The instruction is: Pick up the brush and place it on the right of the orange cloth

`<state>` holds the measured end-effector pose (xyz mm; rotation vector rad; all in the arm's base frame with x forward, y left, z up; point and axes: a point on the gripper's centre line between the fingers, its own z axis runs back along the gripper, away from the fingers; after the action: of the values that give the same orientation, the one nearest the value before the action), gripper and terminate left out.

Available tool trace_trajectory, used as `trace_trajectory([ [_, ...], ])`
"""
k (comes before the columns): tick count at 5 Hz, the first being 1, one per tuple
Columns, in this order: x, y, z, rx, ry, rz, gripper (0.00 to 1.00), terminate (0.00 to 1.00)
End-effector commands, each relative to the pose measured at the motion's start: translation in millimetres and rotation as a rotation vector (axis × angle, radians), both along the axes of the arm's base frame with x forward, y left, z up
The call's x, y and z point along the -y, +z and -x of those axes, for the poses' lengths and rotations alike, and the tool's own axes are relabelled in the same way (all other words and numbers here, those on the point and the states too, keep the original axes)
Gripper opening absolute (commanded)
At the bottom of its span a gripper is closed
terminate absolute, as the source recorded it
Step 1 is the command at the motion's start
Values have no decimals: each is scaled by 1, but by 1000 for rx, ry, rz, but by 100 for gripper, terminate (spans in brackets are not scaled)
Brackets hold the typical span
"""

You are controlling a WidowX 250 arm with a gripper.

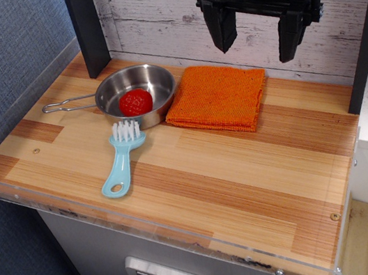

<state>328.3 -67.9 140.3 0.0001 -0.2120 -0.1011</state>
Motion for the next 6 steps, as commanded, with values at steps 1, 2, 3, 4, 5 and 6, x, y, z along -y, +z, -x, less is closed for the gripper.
trace_trajectory([
  [1, 0, 0, 0, 0, 0, 0, 100, 0],
  [2, -12, -17, 26, -27, 31, -16, 100, 0],
  [3, -25, -20, 46, 26, -5, 31, 100, 0],
  [4, -41, -20, 58, 36, -21, 6, 100, 0],
  [5, -66, -30, 72, 45, -10, 9, 100, 0],
  [6, -90, -34, 82, 18, 36, -21, 100, 0],
])
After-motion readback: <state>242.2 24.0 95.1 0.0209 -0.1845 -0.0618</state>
